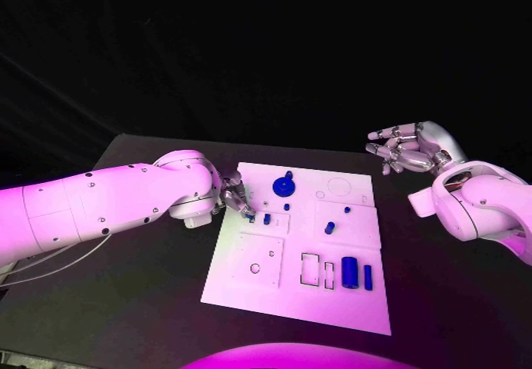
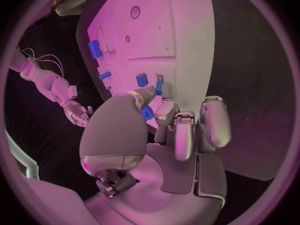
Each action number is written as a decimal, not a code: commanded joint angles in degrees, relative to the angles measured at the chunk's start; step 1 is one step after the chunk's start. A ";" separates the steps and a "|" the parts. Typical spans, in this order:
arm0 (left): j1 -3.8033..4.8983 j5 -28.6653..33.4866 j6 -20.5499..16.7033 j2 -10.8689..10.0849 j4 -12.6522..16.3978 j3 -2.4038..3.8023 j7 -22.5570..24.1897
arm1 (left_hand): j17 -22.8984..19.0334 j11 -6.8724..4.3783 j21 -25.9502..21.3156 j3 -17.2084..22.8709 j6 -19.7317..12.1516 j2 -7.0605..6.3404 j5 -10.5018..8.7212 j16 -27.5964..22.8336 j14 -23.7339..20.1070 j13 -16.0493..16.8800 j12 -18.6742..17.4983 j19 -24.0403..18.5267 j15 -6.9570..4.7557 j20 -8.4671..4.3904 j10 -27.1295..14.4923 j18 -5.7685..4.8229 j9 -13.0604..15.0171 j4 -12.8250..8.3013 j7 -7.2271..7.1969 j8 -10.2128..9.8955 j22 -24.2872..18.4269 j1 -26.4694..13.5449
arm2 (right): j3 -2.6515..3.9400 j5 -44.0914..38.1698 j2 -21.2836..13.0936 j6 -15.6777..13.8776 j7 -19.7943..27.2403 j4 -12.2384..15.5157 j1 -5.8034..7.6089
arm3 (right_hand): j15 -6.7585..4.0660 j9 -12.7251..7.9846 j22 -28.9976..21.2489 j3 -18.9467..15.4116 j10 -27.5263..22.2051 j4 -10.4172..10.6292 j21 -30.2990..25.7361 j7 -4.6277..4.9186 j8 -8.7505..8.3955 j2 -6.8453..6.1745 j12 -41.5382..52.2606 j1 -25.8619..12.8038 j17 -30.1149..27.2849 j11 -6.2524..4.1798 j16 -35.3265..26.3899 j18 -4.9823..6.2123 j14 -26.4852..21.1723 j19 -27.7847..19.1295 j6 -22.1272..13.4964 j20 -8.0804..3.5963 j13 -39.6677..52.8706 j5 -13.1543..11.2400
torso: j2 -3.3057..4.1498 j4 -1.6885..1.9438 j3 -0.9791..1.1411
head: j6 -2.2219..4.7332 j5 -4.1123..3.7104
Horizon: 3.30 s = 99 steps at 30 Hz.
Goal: Assemble the parts on the task board
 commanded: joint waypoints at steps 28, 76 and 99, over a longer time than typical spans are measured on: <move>-0.31 -1.50 1.35 0.22 0.27 0.01 0.48 | 15.09 -0.18 0.38 8.75 0.37 -0.46 -0.04 0.37 6.13 0.18 0.45 0.47 -0.21 -0.05 0.54 -0.51 0.07 -8.89 -0.33 0.38 0.85 0.34 | 0.01 -0.11 0.15 1.03 0.31 -0.03 0.00 | -0.01 0.02 -0.11 -0.41 -0.61 0.14 -0.27 0.05 0.39 0.10 -0.36 0.48 -0.13 -0.01 -0.31 0.74 -0.49 -0.30 -0.54 -0.06 -0.17 0.37 | 0.02 0.00 0.01 | -0.25 0.04; -0.82 -3.57 6.07 0.94 0.37 0.00 -0.97 | 15.09 -0.19 0.44 9.02 0.43 -0.54 -0.05 0.37 6.13 0.52 0.60 0.52 -0.25 -0.08 0.80 -0.52 0.05 -8.99 -0.35 0.44 0.91 0.05 | 0.01 -0.11 0.24 1.26 0.27 -0.01 -0.01 | 0.03 0.01 -0.25 -0.58 -0.82 0.20 -0.43 0.08 0.43 0.10 -0.40 0.50 -0.36 0.03 -0.44 0.73 -0.63 -0.29 -0.71 -0.03 -0.52 0.39 | 0.01 0.01 0.00 | -0.68 -0.03; -0.87 -1.15 4.37 2.34 -1.48 0.00 -1.81 | 15.09 -0.31 0.47 10.18 0.22 0.64 -0.03 0.37 6.13 0.27 0.33 0.53 -0.35 -0.21 0.78 -0.51 0.13 -9.05 -0.51 0.75 0.93 -1.49 | 0.01 -0.12 0.24 1.25 0.38 0.35 -0.01 | 0.06 0.00 -0.34 -0.66 -1.13 0.20 -0.54 0.10 0.47 0.10 -0.57 0.57 -0.59 0.06 -0.61 0.72 -0.80 -0.32 -0.80 0.00 -0.86 0.44 | 0.01 -0.03 0.05 | -0.78 0.00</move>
